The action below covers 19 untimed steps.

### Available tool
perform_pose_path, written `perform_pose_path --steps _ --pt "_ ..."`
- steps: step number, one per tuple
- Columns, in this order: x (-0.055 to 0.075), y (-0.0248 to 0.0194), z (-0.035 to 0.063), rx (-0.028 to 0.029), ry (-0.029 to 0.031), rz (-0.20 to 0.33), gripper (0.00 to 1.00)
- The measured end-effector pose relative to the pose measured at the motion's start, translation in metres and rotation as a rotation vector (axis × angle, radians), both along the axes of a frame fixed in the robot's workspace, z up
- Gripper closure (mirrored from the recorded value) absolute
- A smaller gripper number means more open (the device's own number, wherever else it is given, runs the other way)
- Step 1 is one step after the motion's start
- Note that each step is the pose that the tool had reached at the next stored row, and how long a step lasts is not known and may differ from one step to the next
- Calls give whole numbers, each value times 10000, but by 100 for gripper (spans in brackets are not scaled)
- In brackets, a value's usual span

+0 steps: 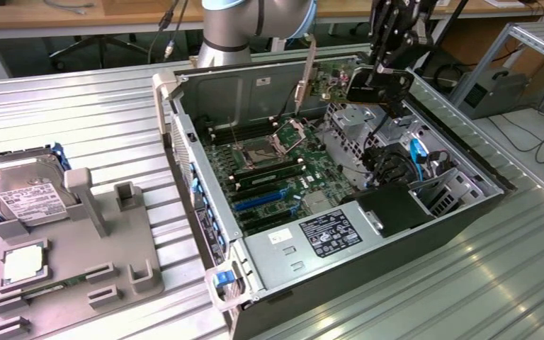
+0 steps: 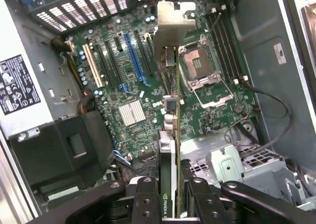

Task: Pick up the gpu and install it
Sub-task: 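Insert the gpu into the slot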

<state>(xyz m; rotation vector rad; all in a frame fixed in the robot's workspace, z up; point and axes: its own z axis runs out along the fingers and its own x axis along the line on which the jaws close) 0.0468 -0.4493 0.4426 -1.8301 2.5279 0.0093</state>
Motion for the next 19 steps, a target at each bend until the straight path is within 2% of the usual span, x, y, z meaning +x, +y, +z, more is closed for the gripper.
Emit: perform_pose_path --steps 3,6,11,19 --pt "0 4 -1 -1 0 560 73" --pt "0 11 -2 -5 0 1382 73" --pt "1 21 -3 -14 0 2117 73" --pt "-4 26 -2 -16 1 2247 73"
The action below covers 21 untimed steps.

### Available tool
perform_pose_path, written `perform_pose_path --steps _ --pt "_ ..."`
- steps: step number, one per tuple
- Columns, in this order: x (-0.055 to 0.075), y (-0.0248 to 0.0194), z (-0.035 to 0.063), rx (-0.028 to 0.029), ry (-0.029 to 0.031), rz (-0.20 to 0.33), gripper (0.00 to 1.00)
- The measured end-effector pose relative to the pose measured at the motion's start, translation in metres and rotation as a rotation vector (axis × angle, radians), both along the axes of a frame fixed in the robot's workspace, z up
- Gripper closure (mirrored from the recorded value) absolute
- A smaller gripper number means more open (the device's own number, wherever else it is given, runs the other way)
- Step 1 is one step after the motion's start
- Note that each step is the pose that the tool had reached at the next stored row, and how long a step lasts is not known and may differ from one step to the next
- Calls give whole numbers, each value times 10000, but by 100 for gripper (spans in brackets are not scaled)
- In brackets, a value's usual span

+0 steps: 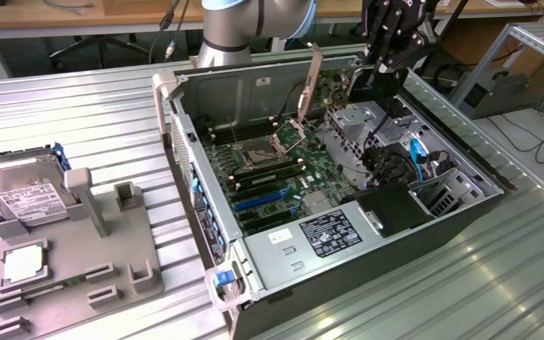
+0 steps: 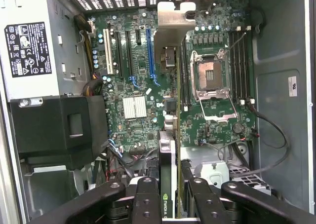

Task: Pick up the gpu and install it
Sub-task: 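Insert the gpu into the slot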

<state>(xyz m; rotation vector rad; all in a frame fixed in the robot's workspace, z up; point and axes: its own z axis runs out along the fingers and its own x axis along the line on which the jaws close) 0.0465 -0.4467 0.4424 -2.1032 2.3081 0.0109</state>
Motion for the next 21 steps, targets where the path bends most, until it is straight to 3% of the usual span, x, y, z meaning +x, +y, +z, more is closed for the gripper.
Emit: perform_pose_path --steps 7,21 --pt "-86 12 -1 1 0 1 73" --pt "-380 17 -10 1 1 1 73"
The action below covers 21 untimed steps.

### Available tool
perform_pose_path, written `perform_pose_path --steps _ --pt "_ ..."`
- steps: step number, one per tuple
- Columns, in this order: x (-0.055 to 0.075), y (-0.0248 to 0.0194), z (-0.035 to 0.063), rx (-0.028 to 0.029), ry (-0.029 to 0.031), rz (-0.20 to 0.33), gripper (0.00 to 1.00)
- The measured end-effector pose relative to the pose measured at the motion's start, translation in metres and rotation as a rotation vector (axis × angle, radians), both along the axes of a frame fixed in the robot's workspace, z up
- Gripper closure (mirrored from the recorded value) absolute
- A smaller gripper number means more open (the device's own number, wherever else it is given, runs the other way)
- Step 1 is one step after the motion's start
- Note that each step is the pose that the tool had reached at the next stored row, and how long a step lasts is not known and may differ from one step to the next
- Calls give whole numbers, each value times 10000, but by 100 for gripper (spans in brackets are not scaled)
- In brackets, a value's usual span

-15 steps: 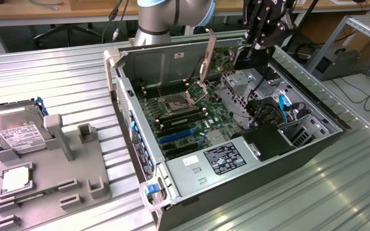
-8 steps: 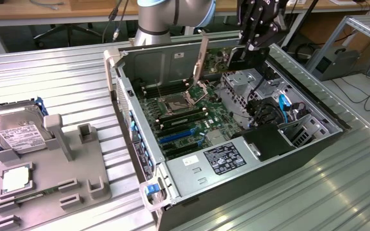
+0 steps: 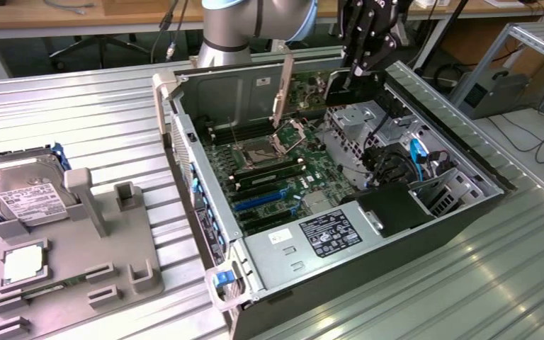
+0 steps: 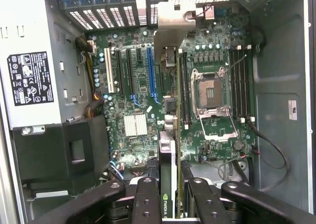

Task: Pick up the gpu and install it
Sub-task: 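Insert the gpu into the slot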

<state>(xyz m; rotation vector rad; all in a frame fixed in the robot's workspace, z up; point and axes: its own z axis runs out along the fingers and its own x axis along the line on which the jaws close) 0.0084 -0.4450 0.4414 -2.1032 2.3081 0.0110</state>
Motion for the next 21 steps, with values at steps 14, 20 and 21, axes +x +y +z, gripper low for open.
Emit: perform_pose_path --steps 14,20,21 --pt "-273 1 -13 -1 41 -1 73" --pt "-284 1 -14 -1 45 -1 73" --pt "-284 1 -14 -1 45 -1 73"
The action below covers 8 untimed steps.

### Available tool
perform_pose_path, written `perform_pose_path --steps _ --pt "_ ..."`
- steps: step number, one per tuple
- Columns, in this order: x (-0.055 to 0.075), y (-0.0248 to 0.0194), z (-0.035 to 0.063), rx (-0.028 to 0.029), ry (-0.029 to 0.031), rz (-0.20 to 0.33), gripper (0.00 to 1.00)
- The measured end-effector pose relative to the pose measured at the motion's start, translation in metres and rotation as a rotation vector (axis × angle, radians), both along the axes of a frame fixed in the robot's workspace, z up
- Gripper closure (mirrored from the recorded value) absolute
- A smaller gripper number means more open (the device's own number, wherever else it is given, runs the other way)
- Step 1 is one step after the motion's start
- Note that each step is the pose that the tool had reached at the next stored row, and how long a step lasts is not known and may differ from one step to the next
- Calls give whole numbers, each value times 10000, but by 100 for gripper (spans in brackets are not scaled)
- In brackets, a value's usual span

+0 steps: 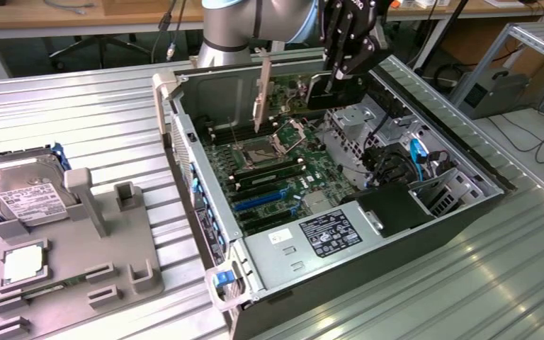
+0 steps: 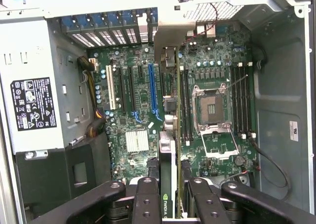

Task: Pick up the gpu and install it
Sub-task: 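Insert the gpu into the slot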

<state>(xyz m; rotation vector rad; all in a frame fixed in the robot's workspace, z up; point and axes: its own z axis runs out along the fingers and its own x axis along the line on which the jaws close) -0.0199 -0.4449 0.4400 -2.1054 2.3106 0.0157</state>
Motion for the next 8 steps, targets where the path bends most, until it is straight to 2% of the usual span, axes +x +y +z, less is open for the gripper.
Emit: perform_pose_path --steps 2,5,8 --pt "0 0 0 0 8 0 73" --pt "0 0 0 0 75 0 73" --pt "0 0 0 0 87 -1 73"
